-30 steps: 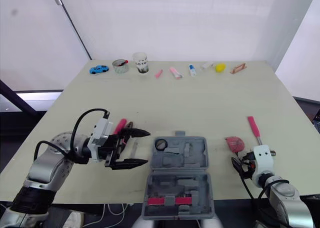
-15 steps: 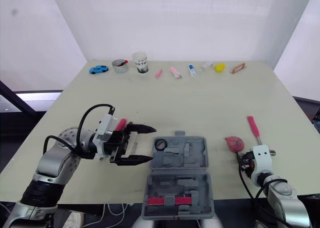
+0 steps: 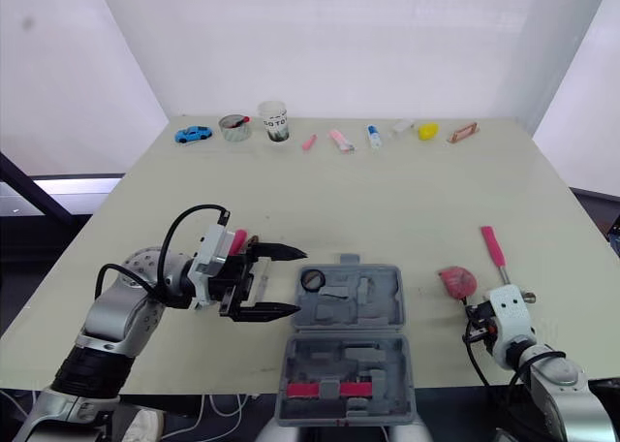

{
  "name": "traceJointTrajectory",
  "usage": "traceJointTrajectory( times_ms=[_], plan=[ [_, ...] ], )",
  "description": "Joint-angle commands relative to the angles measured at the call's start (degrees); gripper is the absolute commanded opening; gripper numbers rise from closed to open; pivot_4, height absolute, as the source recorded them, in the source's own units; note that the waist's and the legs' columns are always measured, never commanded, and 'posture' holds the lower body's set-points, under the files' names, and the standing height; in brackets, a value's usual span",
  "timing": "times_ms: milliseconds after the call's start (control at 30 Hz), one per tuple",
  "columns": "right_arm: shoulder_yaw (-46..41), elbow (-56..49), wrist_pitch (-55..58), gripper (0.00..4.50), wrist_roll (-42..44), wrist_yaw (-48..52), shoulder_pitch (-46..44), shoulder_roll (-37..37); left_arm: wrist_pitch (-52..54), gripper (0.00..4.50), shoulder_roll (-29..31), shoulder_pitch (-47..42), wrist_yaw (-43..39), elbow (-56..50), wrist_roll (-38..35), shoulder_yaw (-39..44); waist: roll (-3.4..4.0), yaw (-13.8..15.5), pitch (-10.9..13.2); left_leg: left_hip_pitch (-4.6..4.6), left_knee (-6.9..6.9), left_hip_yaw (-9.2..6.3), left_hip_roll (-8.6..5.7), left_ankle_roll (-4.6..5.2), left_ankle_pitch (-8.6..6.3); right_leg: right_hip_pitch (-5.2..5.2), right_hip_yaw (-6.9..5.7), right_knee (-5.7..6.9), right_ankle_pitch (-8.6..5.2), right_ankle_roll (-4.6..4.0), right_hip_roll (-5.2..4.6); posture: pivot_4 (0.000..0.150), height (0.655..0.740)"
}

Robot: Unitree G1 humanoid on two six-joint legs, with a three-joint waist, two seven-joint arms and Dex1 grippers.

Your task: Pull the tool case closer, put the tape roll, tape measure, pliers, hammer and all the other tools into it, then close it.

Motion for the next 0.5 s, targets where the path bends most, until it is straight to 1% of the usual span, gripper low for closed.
traceJointTrajectory(
  times_ms=[33,300,400,500],
  plan=[
    [0.3,-4.59,0.89,0.04,0.85,2.76,2.05,-2.15,-0.13,4.5,0.04,-1.1,-0.78,-1.52,-1.06,0.17,0.0,0.01,0.0,0.0,0.0,0.0,0.0,0.0,0.0,0.0,0.0,0.0,0.0,0.0,0.0,0.15,0.74],
    [2.13,-12.7,3.51,0.04,2.16,10.03,10.74,-8.95,0.16,4.5,0.39,-1.26,-2.77,-2.04,-1.77,-0.34,-0.01,0.06,0.0,0.01,0.01,0.0,0.0,0.0,0.0,0.01,0.0,-0.01,0.0,0.0,0.0,0.15,0.74],
    [1.65,-14.68,3.88,0.04,3.2,11.14,13.21,-9.83,1.05,4.5,0.24,-1.59,-3.45,-2.22,-3.09,0.1,-0.01,0.05,0.0,0.01,0.02,-0.02,0.0,0.0,0.0,0.01,-0.02,0.01,0.0,0.0,0.01,0.15,0.74],
    [1.3,-14.61,3.34,0.04,2.64,10.55,13.94,-9.66,0.75,4.5,0.82,-2.26,-4.8,-1.45,-2.84,0.04,-0.01,0.0,0.0,0.01,0.05,-0.03,0.01,0.0,0.0,0.01,-0.02,0.01,0.0,0.01,0.02,0.15,0.74]
  ],
)
